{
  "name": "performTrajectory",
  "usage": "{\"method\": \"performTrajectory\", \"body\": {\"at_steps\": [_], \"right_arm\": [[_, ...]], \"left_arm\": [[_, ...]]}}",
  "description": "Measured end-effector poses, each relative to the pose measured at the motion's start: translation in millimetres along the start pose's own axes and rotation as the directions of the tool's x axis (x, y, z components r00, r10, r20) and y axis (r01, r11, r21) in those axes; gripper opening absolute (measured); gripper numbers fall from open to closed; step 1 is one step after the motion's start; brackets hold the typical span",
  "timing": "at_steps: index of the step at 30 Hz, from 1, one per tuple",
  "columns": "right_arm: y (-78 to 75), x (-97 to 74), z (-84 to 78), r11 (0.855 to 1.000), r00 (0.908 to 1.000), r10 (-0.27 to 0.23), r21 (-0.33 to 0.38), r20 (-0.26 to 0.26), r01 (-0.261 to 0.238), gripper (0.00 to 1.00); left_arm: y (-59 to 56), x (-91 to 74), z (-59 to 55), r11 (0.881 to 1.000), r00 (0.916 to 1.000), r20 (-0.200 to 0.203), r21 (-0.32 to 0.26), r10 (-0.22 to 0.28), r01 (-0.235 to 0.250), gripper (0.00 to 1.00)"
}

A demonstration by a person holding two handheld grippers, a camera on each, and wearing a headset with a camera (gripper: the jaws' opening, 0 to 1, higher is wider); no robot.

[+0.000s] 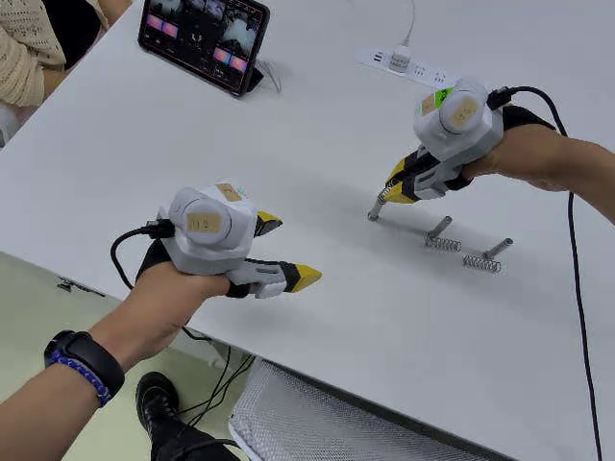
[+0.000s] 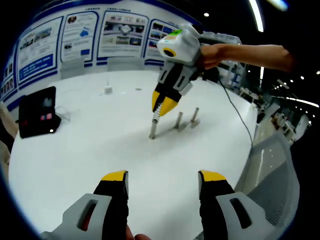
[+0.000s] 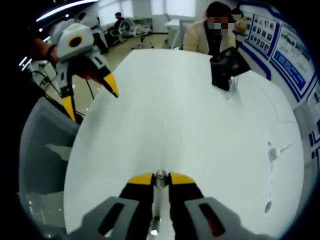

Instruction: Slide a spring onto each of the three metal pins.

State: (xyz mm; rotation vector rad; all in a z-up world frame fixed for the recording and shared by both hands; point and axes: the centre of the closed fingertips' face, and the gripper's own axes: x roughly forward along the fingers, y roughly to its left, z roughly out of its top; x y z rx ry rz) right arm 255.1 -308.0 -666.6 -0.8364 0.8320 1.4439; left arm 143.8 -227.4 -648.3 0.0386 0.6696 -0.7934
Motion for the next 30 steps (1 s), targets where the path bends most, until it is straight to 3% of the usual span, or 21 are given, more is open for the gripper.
{"method": "performTrajectory", "body": {"at_steps": [30], "right_arm": [[9.0, 26.3, -8.7, 0.998, 0.9974, 0.027, -0.055, -0.067, -0.031, 0.13]], "left_arm": [[8.3, -4.0, -4.4, 1.0, 0.9996, 0.0, -0.01, 0.028, -0.028, 0.57]]}}
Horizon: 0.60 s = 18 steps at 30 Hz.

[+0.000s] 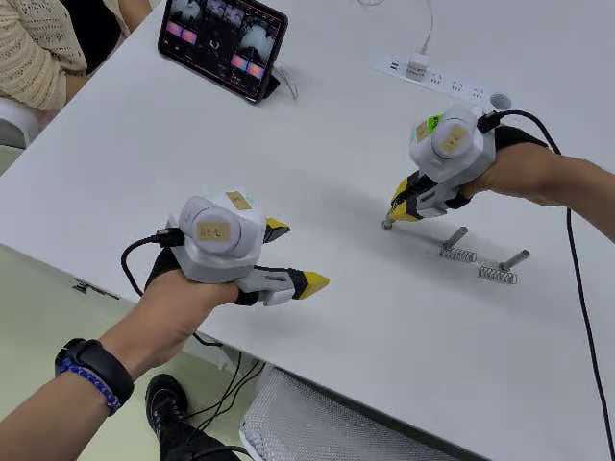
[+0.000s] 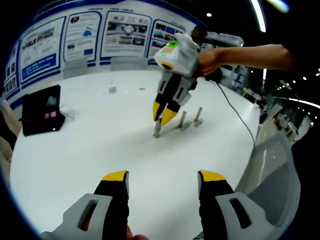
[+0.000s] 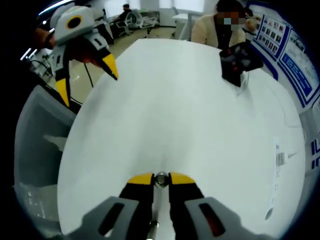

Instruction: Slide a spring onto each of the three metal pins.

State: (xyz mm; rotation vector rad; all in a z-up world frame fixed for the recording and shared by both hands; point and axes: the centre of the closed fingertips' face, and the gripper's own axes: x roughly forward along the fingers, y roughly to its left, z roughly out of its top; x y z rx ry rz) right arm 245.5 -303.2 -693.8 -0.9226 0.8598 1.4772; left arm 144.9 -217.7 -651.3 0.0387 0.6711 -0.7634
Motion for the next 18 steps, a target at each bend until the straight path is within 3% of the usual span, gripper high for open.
{"method": "performTrajectory", "body": {"at_steps": [18], "right_arm": [[4.6, 13.2, -6.2, 1.0, 0.9993, 0.02, -0.014, -0.031, -0.02, 0.13]], "left_arm": [[5.5, 1.1, -2.4, 1.0, 1.0, 0.001, -0.002, 0.009, -0.009, 0.57]]}}
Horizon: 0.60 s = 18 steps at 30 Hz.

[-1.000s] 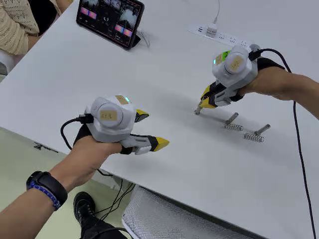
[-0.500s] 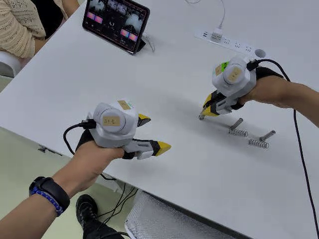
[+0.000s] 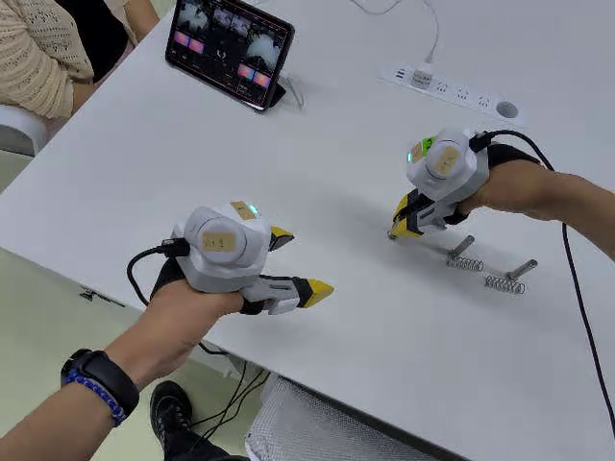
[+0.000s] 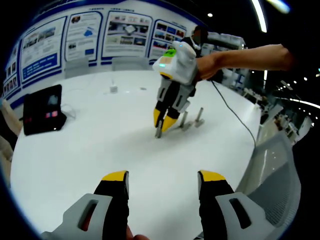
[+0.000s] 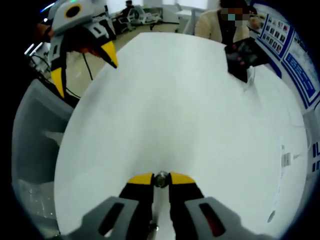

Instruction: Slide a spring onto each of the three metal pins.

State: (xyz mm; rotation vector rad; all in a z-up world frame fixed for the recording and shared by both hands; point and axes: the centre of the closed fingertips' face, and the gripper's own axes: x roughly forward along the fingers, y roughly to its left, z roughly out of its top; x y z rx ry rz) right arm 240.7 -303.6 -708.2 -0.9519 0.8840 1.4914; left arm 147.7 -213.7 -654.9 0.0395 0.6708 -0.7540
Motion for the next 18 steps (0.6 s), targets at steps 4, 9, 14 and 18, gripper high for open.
{"method": "performTrajectory", "body": {"at_steps": [4, 9, 14, 18], "right_arm": [[0.1, 1.1, 0.2, 1.0, 1.0, 0.002, -0.003, 0.0, -0.002, 0.13], [-0.8, 2.2, -0.9, 1.0, 1.0, 0.004, -0.004, -0.004, -0.004, 0.13], [0.3, 4.7, -2.7, 1.0, 0.9999, 0.012, 0.0, -0.01, -0.012, 0.15], [3.1, 5.4, -4.0, 1.0, 0.9997, 0.022, -0.009, -0.013, -0.022, 0.22]], "left_arm": [[-0.1, -0.7, 0.8, 1.0, 1.0, 0.002, 0.0, 0.001, -0.001, 0.57], [0.4, -1.3, 0.8, 1.0, 1.0, 0.001, 0.0, 0.003, -0.003, 0.57], [1.9, -3.4, 1.8, 1.0, 1.0, 0.004, 0.001, 0.007, -0.007, 0.57], [2.3, -4.0, 2.4, 1.0, 1.0, 0.004, 0.002, 0.009, -0.009, 0.57]]}}
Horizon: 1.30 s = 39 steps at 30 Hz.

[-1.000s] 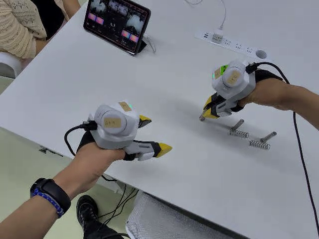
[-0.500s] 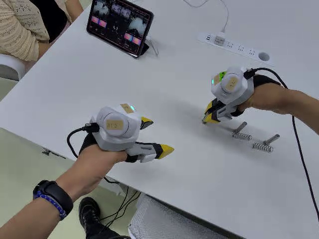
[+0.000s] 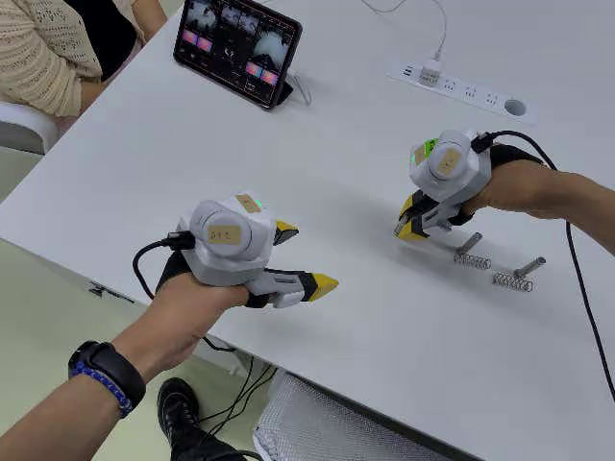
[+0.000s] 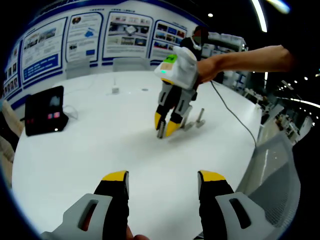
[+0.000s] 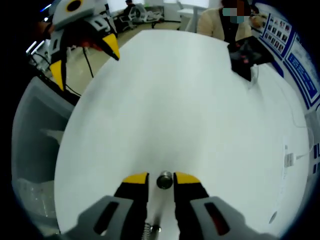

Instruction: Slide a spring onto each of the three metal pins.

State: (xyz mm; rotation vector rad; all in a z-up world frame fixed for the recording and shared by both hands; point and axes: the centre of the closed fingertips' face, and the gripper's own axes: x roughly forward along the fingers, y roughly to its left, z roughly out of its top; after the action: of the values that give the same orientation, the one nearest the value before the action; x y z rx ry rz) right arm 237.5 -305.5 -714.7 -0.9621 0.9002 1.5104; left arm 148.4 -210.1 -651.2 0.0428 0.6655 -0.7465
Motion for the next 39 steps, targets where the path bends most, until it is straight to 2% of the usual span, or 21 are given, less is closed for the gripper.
{"method": "performTrajectory", "body": {"at_steps": [4, 8, 13, 17, 27, 34, 39], "right_arm": [[-0.9, 0.0, -5.9, 1.0, 0.9999, -0.011, -0.019, -0.012, 0.011, 0.32], [-4.7, -4.8, -9.3, 1.0, 0.9995, -0.03, 0.007, -0.001, 0.03, 0.41], [-6.4, -14.4, -5.2, 0.998, 0.9977, -0.042, 0.055, 0.054, 0.039, 0.44], [-8.2, -20.5, -7.3, 0.996, 0.9963, -0.061, 0.067, 0.06, 0.057, 0.48], [-7.5, -30.1, -7.5, 0.985, 0.9873, -0.094, 0.158, 0.129, 0.073, 0.51], [-12.6, -40.7, 0.0, 0.961, 0.9646, -0.157, 0.26, 0.212, 0.099, 0.51], [-12.4, -50.1, 5.9, 0.942, 0.9417, -0.192, 0.322, 0.276, 0.098, 0.52]], "left_arm": [[-1.1, 0.4, 0.8, 1.0, 1.0, -0.001, 0.003, -0.002, 0.002, 0.57], [-3.2, 1.1, 3.2, 1.0, 1.0, 0.001, 0.008, -0.005, 0.005, 0.57], [-5.5, 3.1, 4.9, 1.0, 0.9999, 0.0, 0.014, -0.01, 0.01, 0.57], [-8.2, 3.8, 6.9, 1.0, 0.9999, 0.001, 0.015, -0.017, 0.017, 0.57], [-12.9, 7.2, 11.9, 0.999, 0.9997, 0.001, 0.026, -0.024, 0.024, 0.57], [-15.7, 9.3, 16.5, 0.999, 0.9995, 0.006, 0.029, -0.03, 0.03, 0.57], [-18.7, 10.5, 18.6, 0.999, 0.9994, 0.008, 0.031, -0.035, 0.034, 0.57]]}}
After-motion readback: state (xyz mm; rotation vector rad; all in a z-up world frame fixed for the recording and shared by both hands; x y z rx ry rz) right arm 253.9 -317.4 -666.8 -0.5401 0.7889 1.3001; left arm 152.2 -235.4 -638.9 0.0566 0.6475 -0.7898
